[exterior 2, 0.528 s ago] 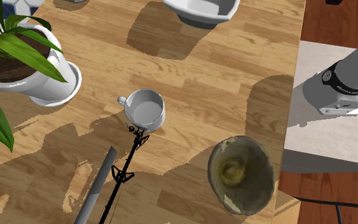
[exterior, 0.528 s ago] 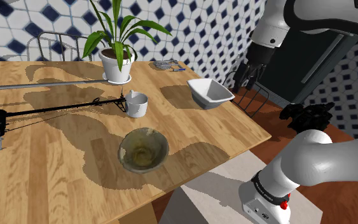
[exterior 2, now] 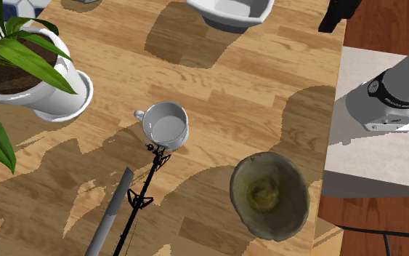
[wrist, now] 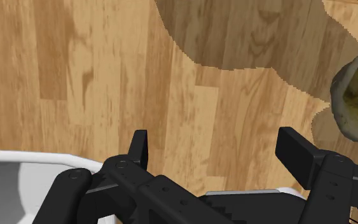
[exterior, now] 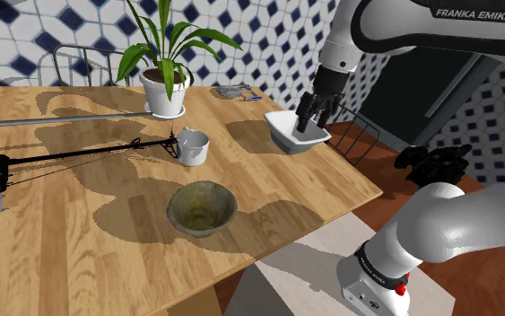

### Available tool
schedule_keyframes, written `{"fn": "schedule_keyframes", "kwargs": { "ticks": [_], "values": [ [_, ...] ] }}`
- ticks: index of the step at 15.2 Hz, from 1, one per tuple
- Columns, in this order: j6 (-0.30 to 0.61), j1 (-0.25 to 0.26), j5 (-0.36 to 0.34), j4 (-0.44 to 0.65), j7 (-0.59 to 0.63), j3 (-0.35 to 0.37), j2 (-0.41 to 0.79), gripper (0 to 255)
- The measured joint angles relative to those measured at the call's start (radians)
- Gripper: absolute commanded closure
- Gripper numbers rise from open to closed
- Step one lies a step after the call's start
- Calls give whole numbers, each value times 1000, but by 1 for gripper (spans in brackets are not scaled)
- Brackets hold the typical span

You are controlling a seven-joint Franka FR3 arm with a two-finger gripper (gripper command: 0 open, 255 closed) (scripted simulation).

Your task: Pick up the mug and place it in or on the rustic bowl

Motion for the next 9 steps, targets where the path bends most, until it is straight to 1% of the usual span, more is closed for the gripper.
{"fn": "schedule_keyframes", "kwargs": {
  "ticks": [5,9],
  "values": [
    [124,10,13,55,38,46,174,0],
    [202,14,6,134,66,75,327,0]
  ]
}}
